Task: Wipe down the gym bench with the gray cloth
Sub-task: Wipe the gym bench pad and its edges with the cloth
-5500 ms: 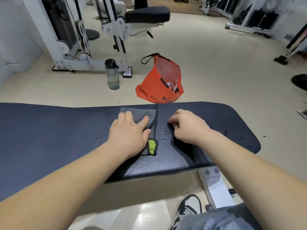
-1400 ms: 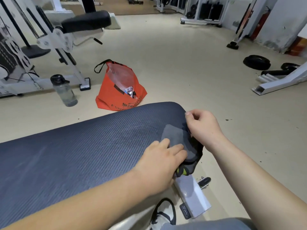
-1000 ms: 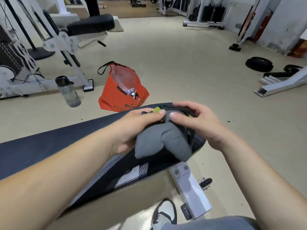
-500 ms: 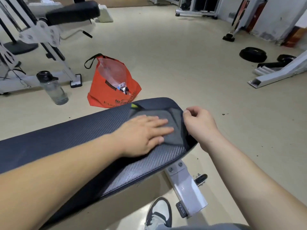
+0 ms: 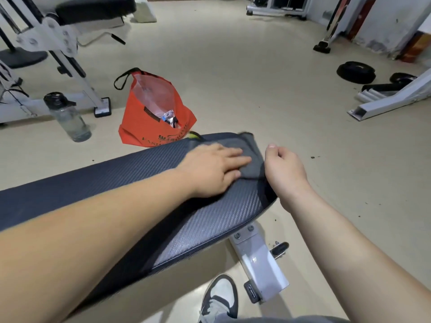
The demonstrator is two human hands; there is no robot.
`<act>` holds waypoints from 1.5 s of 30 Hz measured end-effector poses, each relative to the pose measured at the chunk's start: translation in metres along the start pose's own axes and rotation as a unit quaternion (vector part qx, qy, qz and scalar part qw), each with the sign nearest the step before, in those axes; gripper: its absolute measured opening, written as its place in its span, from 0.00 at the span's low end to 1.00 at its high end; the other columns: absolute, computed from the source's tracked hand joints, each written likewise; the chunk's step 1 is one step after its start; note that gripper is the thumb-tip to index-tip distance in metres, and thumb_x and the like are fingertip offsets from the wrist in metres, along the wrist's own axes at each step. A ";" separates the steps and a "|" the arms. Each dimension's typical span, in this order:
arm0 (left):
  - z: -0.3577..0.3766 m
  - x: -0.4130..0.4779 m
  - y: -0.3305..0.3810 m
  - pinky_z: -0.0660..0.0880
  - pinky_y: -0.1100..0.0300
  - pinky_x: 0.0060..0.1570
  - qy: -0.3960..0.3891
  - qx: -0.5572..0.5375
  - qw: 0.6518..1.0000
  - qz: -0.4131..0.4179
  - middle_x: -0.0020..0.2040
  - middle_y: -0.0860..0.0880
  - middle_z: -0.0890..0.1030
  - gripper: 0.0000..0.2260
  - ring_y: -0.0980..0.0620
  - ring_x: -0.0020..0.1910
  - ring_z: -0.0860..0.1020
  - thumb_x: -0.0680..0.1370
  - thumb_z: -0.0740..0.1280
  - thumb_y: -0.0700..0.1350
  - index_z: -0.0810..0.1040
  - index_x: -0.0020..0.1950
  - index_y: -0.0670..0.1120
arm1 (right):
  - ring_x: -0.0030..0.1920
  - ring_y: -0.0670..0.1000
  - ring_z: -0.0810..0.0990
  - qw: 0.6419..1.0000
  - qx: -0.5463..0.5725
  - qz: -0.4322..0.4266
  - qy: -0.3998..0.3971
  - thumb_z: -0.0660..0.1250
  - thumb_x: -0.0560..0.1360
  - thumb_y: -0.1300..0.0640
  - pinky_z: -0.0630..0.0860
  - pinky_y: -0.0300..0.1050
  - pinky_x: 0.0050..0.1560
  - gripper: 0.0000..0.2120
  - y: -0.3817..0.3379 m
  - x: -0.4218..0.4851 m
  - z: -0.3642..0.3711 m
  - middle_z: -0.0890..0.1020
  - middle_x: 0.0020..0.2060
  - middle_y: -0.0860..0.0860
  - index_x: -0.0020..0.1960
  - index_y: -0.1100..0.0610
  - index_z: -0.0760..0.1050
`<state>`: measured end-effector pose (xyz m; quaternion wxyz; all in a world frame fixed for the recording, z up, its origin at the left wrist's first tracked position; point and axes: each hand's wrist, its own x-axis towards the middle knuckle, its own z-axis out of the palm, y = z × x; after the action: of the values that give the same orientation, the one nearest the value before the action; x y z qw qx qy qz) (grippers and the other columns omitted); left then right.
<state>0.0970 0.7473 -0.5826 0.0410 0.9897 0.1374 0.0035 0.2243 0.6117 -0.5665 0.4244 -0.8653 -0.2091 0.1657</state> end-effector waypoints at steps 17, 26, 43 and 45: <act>0.008 -0.027 -0.027 0.66 0.49 0.72 0.050 -0.033 0.984 -0.167 0.81 0.56 0.67 0.21 0.46 0.75 0.68 0.84 0.55 0.57 0.68 0.78 0.63 | 0.47 0.58 0.83 0.997 -0.022 -0.073 -0.030 0.60 0.80 0.49 0.78 0.50 0.52 0.13 -0.012 -0.010 0.010 0.83 0.41 0.49 0.48 0.53 0.81; 0.004 -0.153 -0.022 0.66 0.52 0.74 0.027 -0.060 0.998 0.012 0.79 0.60 0.68 0.21 0.53 0.75 0.68 0.84 0.54 0.56 0.68 0.77 0.64 | 0.53 0.54 0.83 0.964 -0.093 -0.220 -0.115 0.63 0.80 0.51 0.75 0.44 0.56 0.10 -0.056 -0.046 0.050 0.85 0.50 0.50 0.54 0.51 0.83; 0.001 -0.191 -0.093 0.71 0.49 0.66 0.102 -0.068 0.956 -0.268 0.75 0.59 0.75 0.23 0.48 0.69 0.74 0.79 0.54 0.59 0.74 0.73 0.62 | 0.54 0.43 0.78 0.917 -0.162 -0.289 -0.221 0.64 0.82 0.53 0.69 0.38 0.55 0.11 -0.083 -0.083 0.074 0.83 0.52 0.43 0.59 0.52 0.83; 0.004 -0.182 -0.057 0.70 0.49 0.64 0.107 -0.060 0.947 -0.296 0.76 0.58 0.74 0.22 0.48 0.69 0.74 0.79 0.56 0.58 0.73 0.73 0.63 | 0.52 0.44 0.79 0.919 -0.161 -0.290 -0.211 0.65 0.82 0.53 0.70 0.38 0.54 0.10 -0.082 -0.080 0.073 0.84 0.51 0.44 0.58 0.53 0.84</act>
<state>-0.0931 0.7517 -0.5908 0.0849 0.8938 0.4274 0.1058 0.1039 0.6654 -0.5346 0.2546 -0.7680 -0.5600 0.1781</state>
